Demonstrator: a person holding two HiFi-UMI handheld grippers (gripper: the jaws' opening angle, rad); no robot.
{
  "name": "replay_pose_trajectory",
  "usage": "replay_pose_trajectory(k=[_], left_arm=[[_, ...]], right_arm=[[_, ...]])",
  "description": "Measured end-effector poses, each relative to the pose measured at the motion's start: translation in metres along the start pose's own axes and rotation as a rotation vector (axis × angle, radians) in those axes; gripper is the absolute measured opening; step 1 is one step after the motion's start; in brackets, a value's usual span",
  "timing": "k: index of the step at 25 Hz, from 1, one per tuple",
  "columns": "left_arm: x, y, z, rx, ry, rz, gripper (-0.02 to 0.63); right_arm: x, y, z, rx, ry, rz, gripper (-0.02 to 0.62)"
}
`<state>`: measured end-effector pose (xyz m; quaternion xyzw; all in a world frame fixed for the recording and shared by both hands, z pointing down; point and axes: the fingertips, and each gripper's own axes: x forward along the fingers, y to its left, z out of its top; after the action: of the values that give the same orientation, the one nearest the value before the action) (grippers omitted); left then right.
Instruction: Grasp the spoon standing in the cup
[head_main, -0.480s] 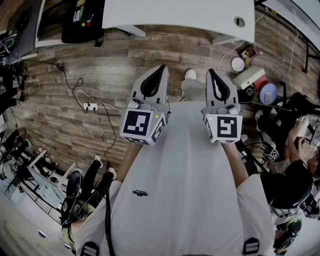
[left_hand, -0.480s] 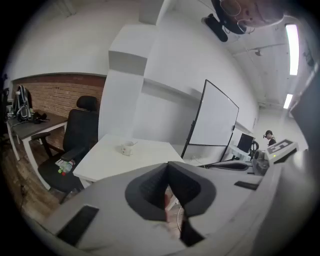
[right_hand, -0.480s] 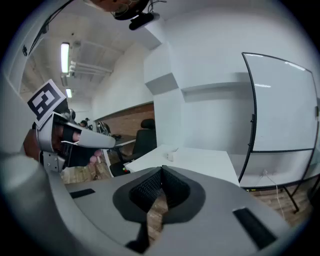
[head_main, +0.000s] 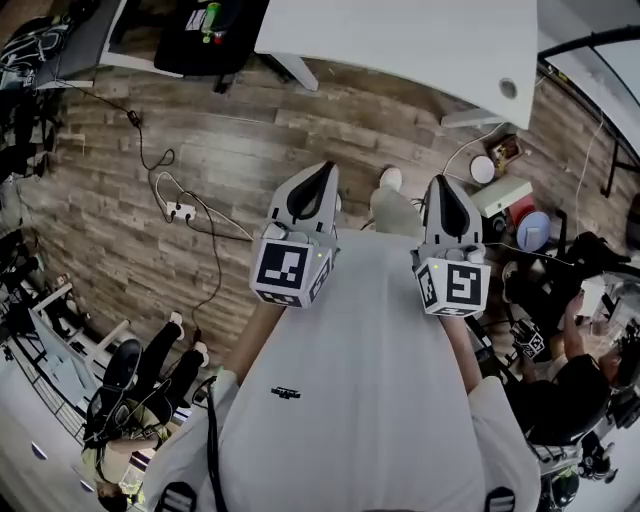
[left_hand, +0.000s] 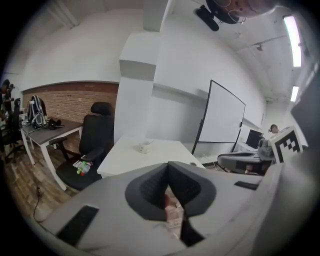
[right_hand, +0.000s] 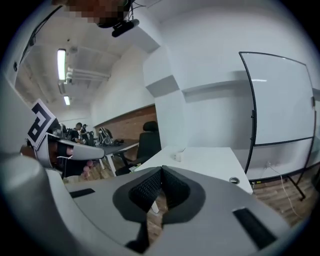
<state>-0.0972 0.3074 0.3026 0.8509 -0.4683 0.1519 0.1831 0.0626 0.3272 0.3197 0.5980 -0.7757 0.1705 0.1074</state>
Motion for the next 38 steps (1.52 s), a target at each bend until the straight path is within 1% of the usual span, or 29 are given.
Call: replay_pose_trajectory(k=[5, 10, 14, 18, 22, 26, 29, 33, 36, 38], left_arm=[[0.019, -0.023, 0.018, 0.015, -0.024, -0.013, 0.009], [0.049, -0.042, 0.035, 0.012, -0.037, 0.012, 0.009], [0.075, -0.051, 0.040, 0.004, -0.034, 0.034, 0.009], [0.090, -0.051, 0.050, 0.009, -0.027, 0.052, 0.009], [0.105, -0.028, 0.058, -0.018, -0.016, 0.070, 0.009], [0.138, -0.002, 0.066, -0.033, -0.005, 0.043, 0.009], [0.167, 0.023, 0.079, -0.038, -0.004, 0.024, 0.009], [0.200, 0.061, 0.114, -0.040, -0.036, 0.001, 0.009], [0.219, 0.085, 0.136, -0.033, -0.050, -0.023, 0.009], [0.228, 0.100, 0.144, -0.031, -0.049, -0.041, 0.009]], right_arm=[[0.006, -0.020, 0.020, -0.023, -0.044, 0.022, 0.002], [0.018, -0.056, 0.036, 0.026, -0.095, 0.057, 0.002], [0.036, -0.077, 0.039, 0.047, -0.070, 0.091, 0.002], [0.052, -0.086, 0.047, 0.030, -0.062, 0.111, 0.002], [0.078, -0.076, 0.057, 0.038, -0.049, 0.136, 0.002], [0.116, -0.068, 0.073, 0.025, -0.059, 0.157, 0.002], [0.149, -0.069, 0.086, 0.008, -0.056, 0.139, 0.002], [0.195, -0.070, 0.108, -0.009, -0.054, 0.115, 0.002], [0.229, -0.067, 0.130, -0.035, -0.054, 0.097, 0.002], [0.248, -0.066, 0.137, -0.026, -0.063, 0.085, 0.002]])
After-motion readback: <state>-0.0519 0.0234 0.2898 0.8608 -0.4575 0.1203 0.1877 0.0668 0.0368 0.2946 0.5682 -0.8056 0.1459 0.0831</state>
